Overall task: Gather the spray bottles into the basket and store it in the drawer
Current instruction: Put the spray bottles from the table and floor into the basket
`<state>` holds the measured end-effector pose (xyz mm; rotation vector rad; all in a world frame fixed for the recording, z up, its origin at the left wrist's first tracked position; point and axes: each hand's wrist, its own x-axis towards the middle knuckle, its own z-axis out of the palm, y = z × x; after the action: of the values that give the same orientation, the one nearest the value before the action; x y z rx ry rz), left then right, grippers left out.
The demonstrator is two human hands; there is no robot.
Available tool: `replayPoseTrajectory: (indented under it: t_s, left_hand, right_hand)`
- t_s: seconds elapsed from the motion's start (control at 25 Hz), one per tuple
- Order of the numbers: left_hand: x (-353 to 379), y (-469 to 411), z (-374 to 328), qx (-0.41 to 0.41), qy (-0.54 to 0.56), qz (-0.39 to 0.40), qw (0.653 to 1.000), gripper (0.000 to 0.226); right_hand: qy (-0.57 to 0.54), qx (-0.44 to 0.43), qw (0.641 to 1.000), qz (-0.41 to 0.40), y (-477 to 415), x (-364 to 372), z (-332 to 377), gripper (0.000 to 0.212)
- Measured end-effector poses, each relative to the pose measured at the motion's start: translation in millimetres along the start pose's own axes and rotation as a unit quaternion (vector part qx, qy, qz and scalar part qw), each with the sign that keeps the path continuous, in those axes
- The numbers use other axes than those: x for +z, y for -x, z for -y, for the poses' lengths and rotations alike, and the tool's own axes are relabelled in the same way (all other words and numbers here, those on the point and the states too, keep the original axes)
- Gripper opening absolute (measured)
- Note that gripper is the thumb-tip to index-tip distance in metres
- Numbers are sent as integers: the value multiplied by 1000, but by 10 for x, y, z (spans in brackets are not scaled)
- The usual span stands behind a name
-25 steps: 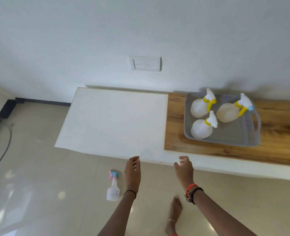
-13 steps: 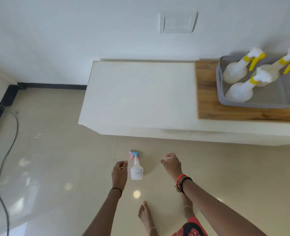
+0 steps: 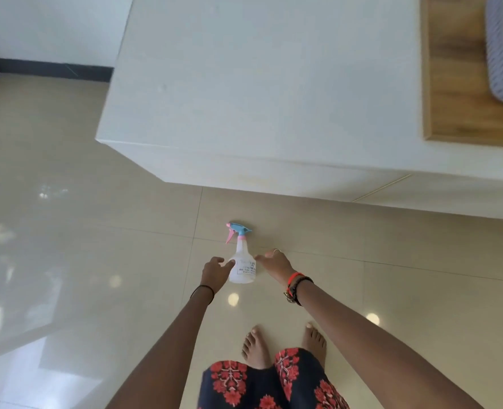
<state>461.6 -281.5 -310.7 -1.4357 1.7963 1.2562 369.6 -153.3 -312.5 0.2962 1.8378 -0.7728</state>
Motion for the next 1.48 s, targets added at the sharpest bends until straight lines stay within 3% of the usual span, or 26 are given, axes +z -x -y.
replayPoseTrajectory:
  t_s: [0.08, 0.16, 0.24, 0.32, 0.52, 0.64, 0.8, 1.08, 1.24, 1.48]
  left_hand:
    - [180, -288, 154, -27, -3, 26, 999, 67]
    - [310, -548, 262, -51, 5, 58, 997, 80]
    - [424, -784, 335, -67, 20, 82, 994, 87]
    - [504, -970, 355, -76, 27, 100, 992, 83]
    - [631, -1138, 393, -91, -14, 122, 988, 51]
    - [671, -1078, 414, -111, 27, 101, 988, 31]
    - [762, -1025, 427, -121, 79, 94, 985, 34]
    - [863, -1107, 475, -104, 112, 79, 985, 39]
    - [813, -798, 441, -89, 117, 63, 987, 81]
    - [473, 28, 26, -45, 93, 45, 994, 79]
  right_hand:
    - [17, 23, 1000, 14, -351, 160, -113, 35]
    - [12, 27, 999, 44, -628, 269, -216, 19]
    - [-6, 42, 997, 59, -841, 350, -290, 55]
    - [-16, 37, 996, 79, -1002, 405, -336, 63]
    - [-43, 33, 991, 123, -1158, 468, -384, 51]
    - [-18, 10, 992, 124, -1072, 438, -345, 46]
    - [25, 0, 993, 116, -979, 426, -359, 53]
    - [54, -11, 995, 85, -1173, 439, -434, 48]
    - [51, -9, 995, 88, -877, 415, -458, 47]
    - [-1, -30, 997, 70, -37, 113, -245, 47]
